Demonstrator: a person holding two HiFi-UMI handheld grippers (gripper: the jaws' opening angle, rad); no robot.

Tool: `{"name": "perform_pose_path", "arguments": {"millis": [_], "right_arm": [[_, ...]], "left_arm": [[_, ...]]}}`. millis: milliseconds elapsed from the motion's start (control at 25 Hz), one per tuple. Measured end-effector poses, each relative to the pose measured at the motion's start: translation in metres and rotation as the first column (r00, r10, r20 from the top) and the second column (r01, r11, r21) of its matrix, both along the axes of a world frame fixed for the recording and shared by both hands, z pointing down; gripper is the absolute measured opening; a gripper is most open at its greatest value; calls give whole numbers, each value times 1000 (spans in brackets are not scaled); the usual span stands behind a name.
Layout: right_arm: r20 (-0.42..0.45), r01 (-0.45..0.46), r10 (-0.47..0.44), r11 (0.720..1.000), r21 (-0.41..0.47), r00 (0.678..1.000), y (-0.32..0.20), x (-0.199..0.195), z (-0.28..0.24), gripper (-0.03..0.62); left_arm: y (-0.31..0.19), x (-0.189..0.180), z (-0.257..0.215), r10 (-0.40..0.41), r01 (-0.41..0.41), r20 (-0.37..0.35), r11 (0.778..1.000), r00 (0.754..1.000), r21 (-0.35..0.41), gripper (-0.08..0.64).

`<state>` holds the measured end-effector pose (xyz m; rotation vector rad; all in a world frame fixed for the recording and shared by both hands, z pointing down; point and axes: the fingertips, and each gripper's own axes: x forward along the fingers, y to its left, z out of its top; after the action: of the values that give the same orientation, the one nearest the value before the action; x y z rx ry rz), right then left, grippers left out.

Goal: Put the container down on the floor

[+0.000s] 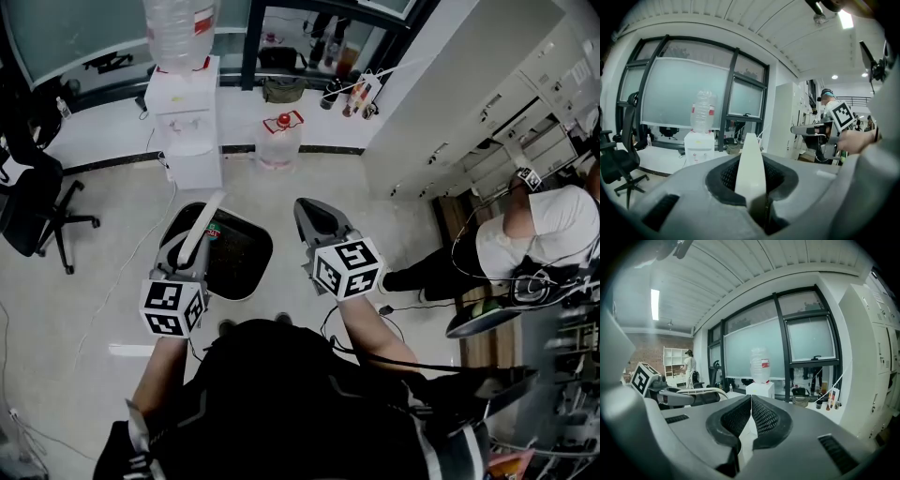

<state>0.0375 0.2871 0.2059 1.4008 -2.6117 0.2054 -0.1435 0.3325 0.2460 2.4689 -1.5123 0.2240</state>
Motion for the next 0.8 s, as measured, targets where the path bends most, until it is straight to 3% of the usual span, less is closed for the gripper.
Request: {"name": "perform_pose_path", "arguments": {"millis": [520, 800], "right_arm": [[-14, -57, 57, 998, -8, 998, 8, -38, 11, 9], [-2, -57, 57, 998, -33, 998, 1, -44, 16, 8]], "left_arm": [[3, -48, 14, 62, -62, 17, 998, 998, 7, 64], [-4, -60, 15, 51, -51, 21, 999, 998, 13, 64]]}}
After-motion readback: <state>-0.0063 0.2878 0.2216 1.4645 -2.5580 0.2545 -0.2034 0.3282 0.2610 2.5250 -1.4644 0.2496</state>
